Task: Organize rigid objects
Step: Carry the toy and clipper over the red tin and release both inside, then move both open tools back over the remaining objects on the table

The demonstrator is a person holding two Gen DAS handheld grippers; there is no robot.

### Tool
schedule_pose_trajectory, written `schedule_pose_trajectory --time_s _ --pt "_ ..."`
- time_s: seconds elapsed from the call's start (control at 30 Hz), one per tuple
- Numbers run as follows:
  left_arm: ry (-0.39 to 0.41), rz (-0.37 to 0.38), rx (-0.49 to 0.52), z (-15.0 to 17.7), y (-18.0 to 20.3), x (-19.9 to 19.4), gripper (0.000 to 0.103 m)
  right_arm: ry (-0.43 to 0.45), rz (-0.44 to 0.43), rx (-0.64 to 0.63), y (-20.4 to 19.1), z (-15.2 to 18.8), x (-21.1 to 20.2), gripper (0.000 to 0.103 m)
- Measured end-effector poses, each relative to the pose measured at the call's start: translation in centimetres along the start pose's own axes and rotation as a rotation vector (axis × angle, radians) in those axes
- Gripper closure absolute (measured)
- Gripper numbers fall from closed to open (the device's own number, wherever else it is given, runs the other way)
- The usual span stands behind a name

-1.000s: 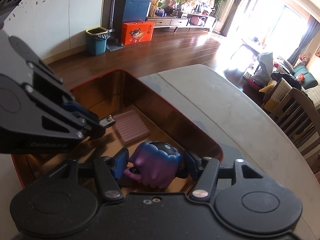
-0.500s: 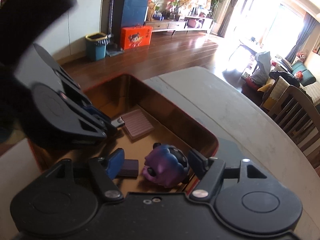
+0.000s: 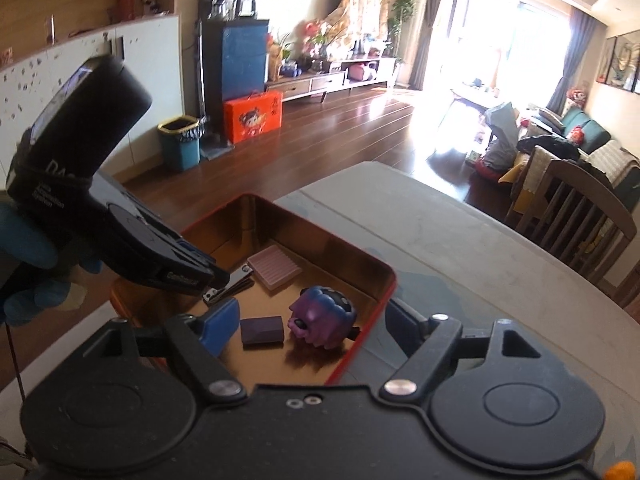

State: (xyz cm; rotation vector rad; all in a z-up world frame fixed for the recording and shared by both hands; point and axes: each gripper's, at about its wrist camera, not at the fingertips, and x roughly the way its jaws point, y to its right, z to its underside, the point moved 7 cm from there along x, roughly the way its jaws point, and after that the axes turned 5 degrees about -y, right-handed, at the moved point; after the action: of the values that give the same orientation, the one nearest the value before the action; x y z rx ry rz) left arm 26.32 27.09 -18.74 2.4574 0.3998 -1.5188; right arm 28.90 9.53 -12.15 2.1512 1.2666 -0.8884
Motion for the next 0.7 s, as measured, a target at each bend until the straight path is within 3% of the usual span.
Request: schedule_pose_trajectory --time_s 0.4,0.7 --pt "0.088 0.01 0.001 0.8 2.7 -4.7 0.089 0.078 -0.011 0.125 1.8 1.2 -6.1 0.01" --pt "0.154 0.07 0.031 1.8 7.5 -8.2 0.068 0.129 -0.002 0.193 4.4 4.3 -11.1 0.007"
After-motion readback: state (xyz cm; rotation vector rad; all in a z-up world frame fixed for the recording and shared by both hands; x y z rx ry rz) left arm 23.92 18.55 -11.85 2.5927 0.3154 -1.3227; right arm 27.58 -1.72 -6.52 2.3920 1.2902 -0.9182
